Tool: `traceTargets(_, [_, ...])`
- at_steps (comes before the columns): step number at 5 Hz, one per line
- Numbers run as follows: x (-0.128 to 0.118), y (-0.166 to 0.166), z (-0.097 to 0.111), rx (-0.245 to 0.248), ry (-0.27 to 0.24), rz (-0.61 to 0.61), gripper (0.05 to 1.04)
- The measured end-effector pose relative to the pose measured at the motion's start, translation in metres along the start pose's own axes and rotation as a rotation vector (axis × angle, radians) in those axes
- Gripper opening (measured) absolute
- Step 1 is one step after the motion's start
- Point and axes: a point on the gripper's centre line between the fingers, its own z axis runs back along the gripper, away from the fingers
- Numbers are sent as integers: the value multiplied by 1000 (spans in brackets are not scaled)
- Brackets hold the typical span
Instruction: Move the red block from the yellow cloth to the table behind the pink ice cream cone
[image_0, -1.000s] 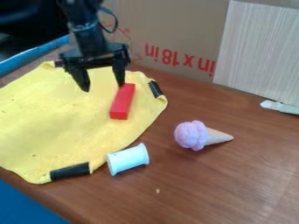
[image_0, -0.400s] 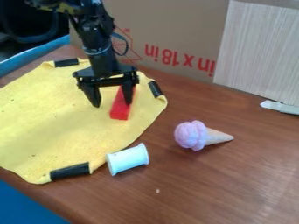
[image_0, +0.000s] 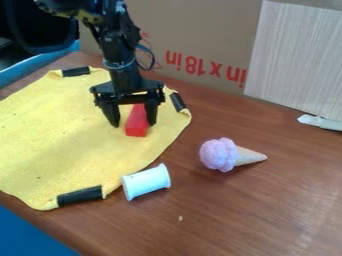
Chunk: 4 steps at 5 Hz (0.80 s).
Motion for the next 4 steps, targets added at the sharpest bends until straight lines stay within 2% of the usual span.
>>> traceTargets(1, [0, 0, -3, 3, 4, 10, 671])
traceTargets(2, [-2, -2, -2, -6, 17, 2, 564])
traceTargets(4, [-4, -3, 5, -49, 66, 13, 563])
